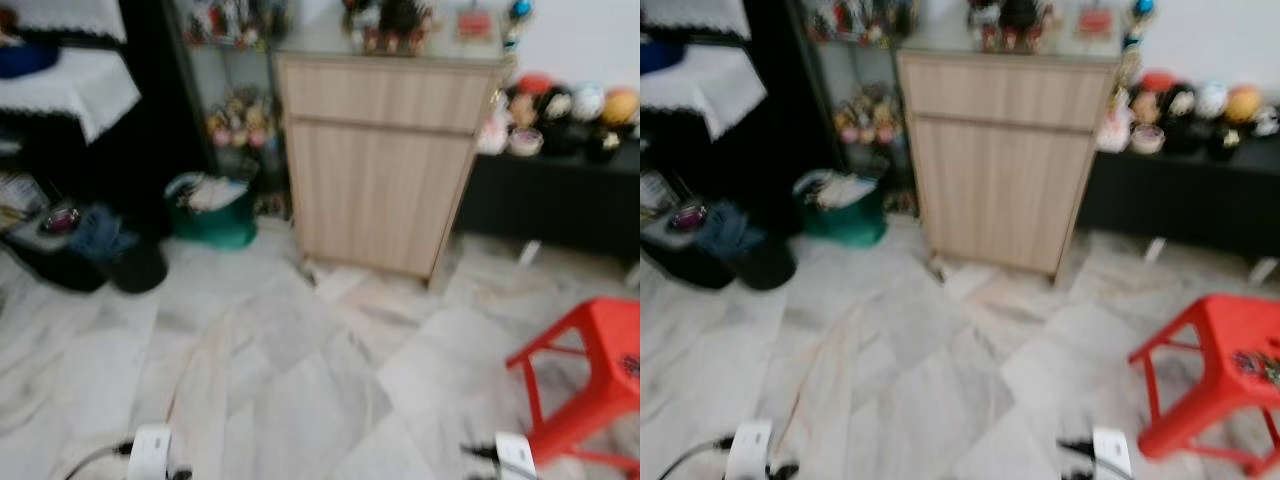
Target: Hang keys on a hook
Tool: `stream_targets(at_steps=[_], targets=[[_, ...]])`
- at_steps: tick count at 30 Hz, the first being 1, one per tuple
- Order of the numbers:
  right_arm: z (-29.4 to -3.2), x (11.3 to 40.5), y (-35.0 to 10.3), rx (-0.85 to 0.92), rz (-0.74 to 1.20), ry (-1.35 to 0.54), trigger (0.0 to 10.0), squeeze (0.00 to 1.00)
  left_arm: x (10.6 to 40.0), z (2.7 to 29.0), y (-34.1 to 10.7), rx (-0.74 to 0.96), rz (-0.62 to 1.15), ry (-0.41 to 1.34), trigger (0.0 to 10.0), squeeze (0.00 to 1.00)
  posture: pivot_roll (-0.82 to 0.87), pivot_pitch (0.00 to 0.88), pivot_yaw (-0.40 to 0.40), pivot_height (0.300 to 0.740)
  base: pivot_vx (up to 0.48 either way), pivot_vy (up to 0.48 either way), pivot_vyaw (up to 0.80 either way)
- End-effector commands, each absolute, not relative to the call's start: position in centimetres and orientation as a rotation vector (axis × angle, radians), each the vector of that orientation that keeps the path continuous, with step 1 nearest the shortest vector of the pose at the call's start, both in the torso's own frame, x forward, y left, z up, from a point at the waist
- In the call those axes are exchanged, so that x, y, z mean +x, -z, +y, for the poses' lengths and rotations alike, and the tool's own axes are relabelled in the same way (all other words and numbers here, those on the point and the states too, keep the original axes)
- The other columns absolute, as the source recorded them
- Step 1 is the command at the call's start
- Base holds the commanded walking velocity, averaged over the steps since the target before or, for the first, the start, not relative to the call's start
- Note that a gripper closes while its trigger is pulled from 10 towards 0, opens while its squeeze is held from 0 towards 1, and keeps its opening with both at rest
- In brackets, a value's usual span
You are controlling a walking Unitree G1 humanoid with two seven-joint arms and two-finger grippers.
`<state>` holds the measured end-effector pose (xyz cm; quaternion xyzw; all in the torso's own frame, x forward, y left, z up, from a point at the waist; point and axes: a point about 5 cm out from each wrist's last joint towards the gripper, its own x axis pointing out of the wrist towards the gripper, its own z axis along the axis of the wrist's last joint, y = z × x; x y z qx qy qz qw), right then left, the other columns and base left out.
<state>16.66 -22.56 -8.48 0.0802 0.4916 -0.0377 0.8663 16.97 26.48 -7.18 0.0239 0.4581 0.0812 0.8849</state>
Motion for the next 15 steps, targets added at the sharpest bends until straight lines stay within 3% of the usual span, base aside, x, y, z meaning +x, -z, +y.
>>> stream_targets(at_steps=[1,15], targets=[[-22.9,16.3,8.6,0.174,1.042,0.101,10.0,0.00,16.8,26.6,7.2,0.045,0.959,-0.176,10.0,0.00,0.04,0.000,0.051,0.734,0.000,0.000,-0.73],[-23.8,14.7,9.0,0.111,1.083,0.077,10.0,0.00,15.0,26.5,8.0,0.003,0.983,-0.223,10.0,0.00,0.05,0.000,0.010,0.734,0.000,0.000,-0.72]])
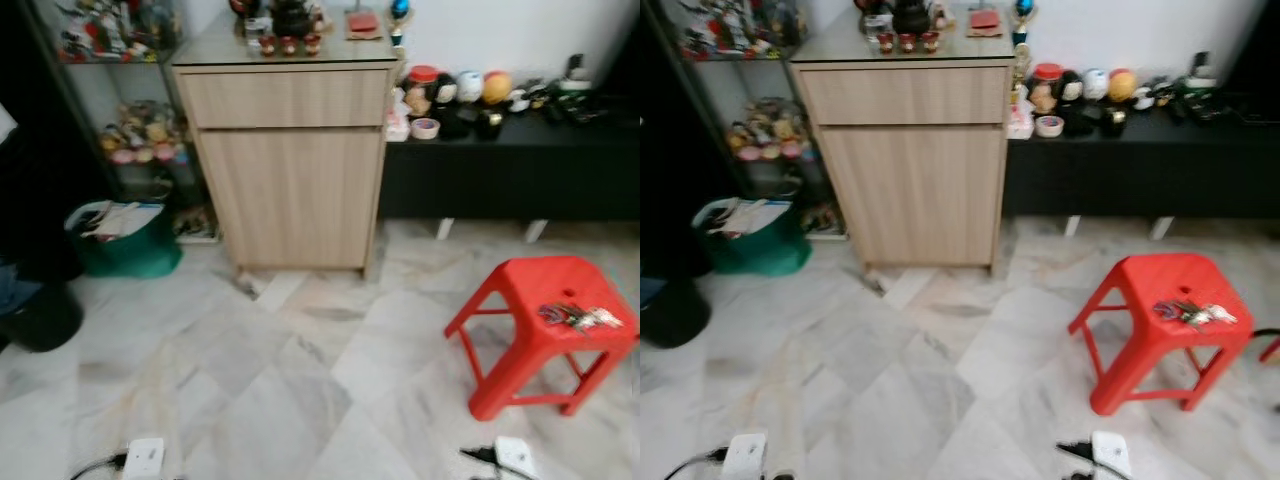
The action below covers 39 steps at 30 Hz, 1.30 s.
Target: Hang keys on a hook
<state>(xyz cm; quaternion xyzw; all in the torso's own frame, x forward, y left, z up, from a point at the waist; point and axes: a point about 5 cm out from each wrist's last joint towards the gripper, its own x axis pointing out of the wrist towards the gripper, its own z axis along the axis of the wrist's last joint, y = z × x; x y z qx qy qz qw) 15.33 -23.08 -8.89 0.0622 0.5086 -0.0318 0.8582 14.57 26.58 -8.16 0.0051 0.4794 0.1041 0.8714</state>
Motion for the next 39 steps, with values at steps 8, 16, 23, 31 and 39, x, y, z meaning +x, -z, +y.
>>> stream_targets(at_steps=[8,16,23,31,39], targets=[[-23.8,14.5,9.0,0.122,1.051,0.099,10.0,0.00,14.5,26.6,8.1,0.028,0.996,-0.209,10.0,0.00,0.05,0.000,0.015,0.734,0.000,0.000,-0.15],[-23.9,13.9,9.2,0.108,1.067,0.084,10.0,0.00,14.0,26.6,8.3,0.038,1.004,-0.202,10.0,0.00,0.06,0.000,0.023,0.734,0.000,-0.205,0.00],[-24.0,13.8,9.2,0.123,1.059,0.097,10.0,0.00,14.0,26.6,8.3,0.064,1.007,-0.182,10.0,0.00,0.06,0.000,0.028,0.734,0.000,-0.278,0.00],[-24.2,14.0,9.1,0.113,1.057,0.095,10.0,0.00,14.2,26.5,8.2,0.067,0.998,-0.182,10.0,0.00,0.06,0.000,0.016,0.734,0.000,-0.295,0.00],[-24.5,14.1,8.9,0.110,1.054,0.094,10.0,0.00,14.4,26.2,8.3,0.072,1.004,-0.167,10.0,0.00,0.06,0.000,0.000,0.734,0.000,-0.345,0.00]])
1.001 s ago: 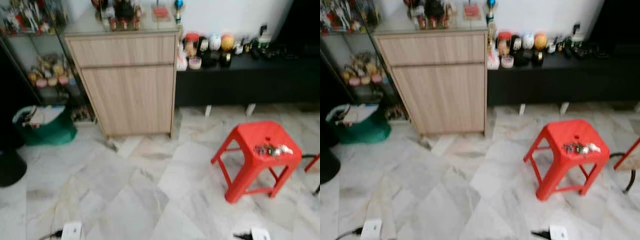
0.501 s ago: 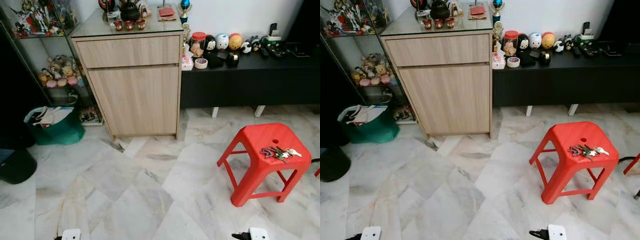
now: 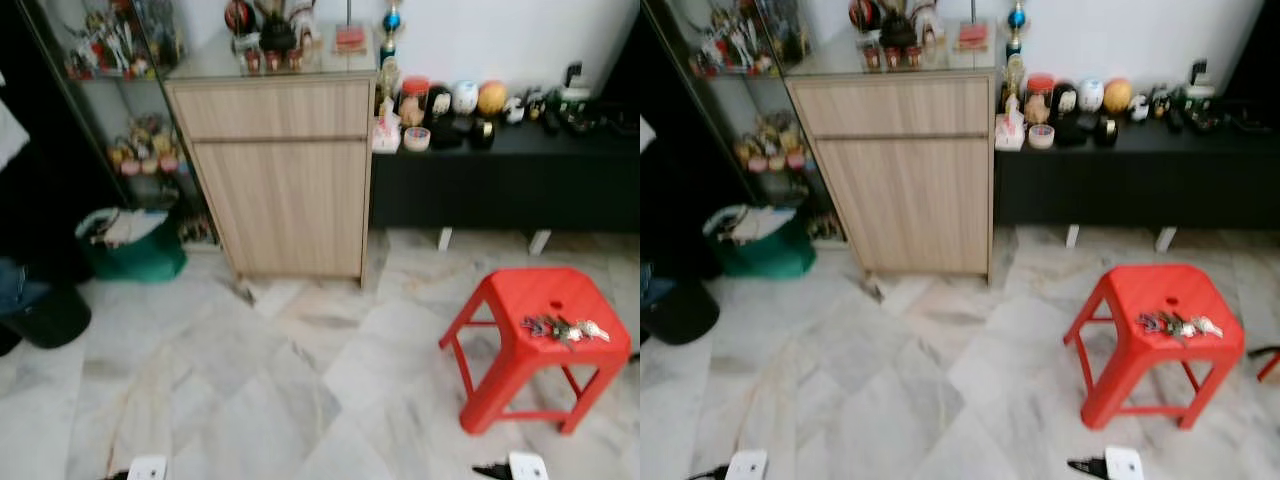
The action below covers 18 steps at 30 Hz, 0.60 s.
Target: Hang keys on a hook
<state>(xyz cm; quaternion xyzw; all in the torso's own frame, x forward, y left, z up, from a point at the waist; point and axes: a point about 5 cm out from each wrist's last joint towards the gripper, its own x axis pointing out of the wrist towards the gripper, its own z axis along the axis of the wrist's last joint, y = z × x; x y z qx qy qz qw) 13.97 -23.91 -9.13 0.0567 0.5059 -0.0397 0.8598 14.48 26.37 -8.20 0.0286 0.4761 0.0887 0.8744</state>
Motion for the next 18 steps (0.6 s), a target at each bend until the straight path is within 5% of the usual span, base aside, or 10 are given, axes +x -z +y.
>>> stream_targets(at_steps=[1,18], targets=[[-24.46,14.08,8.94,0.110,1.054,0.094,10.0,0.00,14.35,26.21,8.31,0.072,1.004,-0.167,10.0,0.00,0.06,0.000,0.000,0.734,0.000,-0.341,0.00],[-24.45,14.29,8.86,0.107,1.049,0.088,10.0,0.00,14.58,26.11,8.24,0.062,0.998,-0.156,10.0,0.00,0.05,0.000,-0.001,0.734,0.000,-0.346,0.00]])
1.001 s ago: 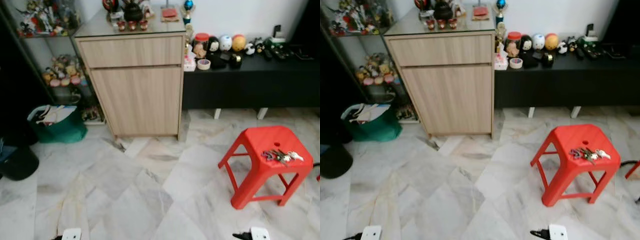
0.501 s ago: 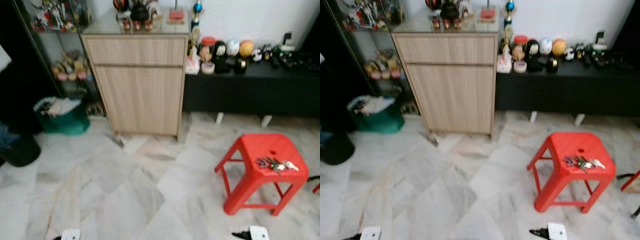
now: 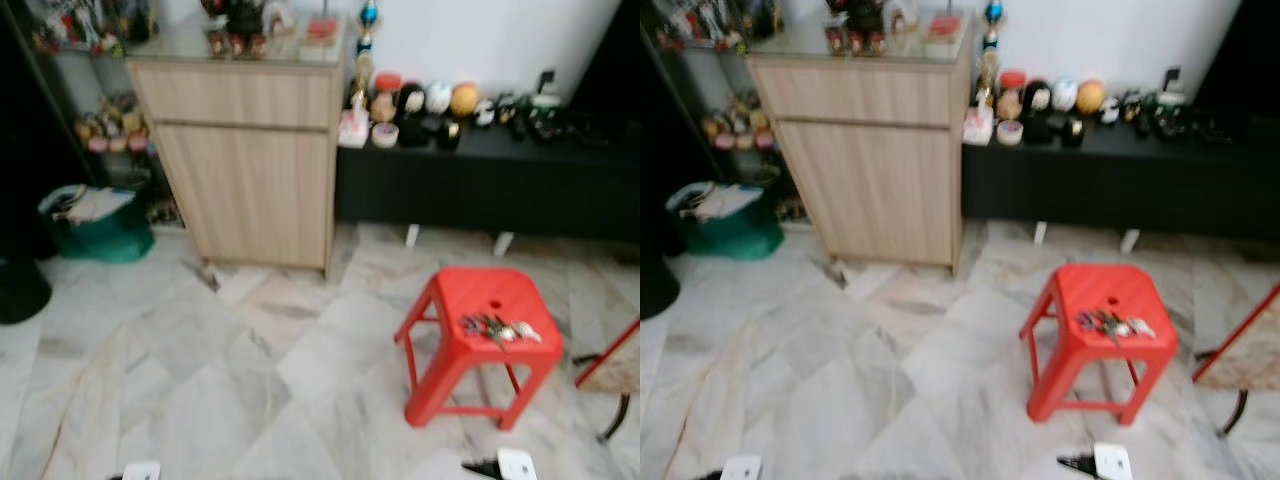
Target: Hang keys on a hook
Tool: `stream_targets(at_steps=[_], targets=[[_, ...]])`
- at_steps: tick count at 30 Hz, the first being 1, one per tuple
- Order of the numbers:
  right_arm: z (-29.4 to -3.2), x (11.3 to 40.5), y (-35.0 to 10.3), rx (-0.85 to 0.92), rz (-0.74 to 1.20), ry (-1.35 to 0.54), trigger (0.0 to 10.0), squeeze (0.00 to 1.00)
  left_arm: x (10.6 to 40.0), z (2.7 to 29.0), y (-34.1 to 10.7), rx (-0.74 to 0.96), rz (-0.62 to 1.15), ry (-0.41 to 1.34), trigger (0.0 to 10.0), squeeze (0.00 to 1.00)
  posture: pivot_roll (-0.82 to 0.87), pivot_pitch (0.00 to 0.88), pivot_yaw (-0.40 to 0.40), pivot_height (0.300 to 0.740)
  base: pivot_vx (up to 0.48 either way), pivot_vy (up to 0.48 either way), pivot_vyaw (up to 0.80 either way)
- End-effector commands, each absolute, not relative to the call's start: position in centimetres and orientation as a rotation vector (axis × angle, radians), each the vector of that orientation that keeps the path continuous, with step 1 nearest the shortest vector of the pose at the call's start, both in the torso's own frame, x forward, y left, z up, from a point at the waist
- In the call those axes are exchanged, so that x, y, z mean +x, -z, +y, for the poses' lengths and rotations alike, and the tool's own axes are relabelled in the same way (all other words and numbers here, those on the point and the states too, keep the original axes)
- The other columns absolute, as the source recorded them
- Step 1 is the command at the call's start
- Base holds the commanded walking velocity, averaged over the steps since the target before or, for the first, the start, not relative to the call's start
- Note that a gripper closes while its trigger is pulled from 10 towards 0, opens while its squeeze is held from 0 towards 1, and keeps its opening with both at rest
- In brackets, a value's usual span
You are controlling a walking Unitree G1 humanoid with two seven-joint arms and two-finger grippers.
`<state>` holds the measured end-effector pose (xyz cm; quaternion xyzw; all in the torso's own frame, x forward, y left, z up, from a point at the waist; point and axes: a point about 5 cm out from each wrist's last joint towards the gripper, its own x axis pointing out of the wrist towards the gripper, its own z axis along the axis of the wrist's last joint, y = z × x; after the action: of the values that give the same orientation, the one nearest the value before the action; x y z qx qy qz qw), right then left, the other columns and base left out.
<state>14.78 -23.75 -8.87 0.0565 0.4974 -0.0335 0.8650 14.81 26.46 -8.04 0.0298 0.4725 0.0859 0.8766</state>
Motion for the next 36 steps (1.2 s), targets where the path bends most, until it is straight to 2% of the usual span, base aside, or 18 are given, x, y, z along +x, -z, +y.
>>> stream_targets(at_steps=[1,10,22,36], targets=[[-24.45,14.29,8.86,0.107,1.049,0.088,10.0,0.00,14.58,26.11,8.24,0.062,0.998,-0.156,10.0,0.00,0.05,0.000,-0.001,0.734,0.000,-0.345,0.00],[-24.48,14.34,8.83,0.110,1.046,0.090,10.0,0.00,14.67,25.81,8.25,-0.016,0.972,-0.163,10.0,0.00,0.05,0.000,-0.003,0.734,0.000,0.000,0.00],[-24.58,14.30,8.82,0.108,1.046,0.089,10.0,0.00,14.58,25.67,8.33,-0.035,0.974,-0.164,10.0,0.00,0.05,0.000,-0.007,0.734,0.000,0.000,0.00],[-24.42,14.37,8.82,0.121,1.037,0.090,10.0,0.00,14.62,25.70,8.30,-0.030,0.973,-0.156,10.0,0.00,0.04,0.000,0.000,0.734,0.252,0.000,0.00]])
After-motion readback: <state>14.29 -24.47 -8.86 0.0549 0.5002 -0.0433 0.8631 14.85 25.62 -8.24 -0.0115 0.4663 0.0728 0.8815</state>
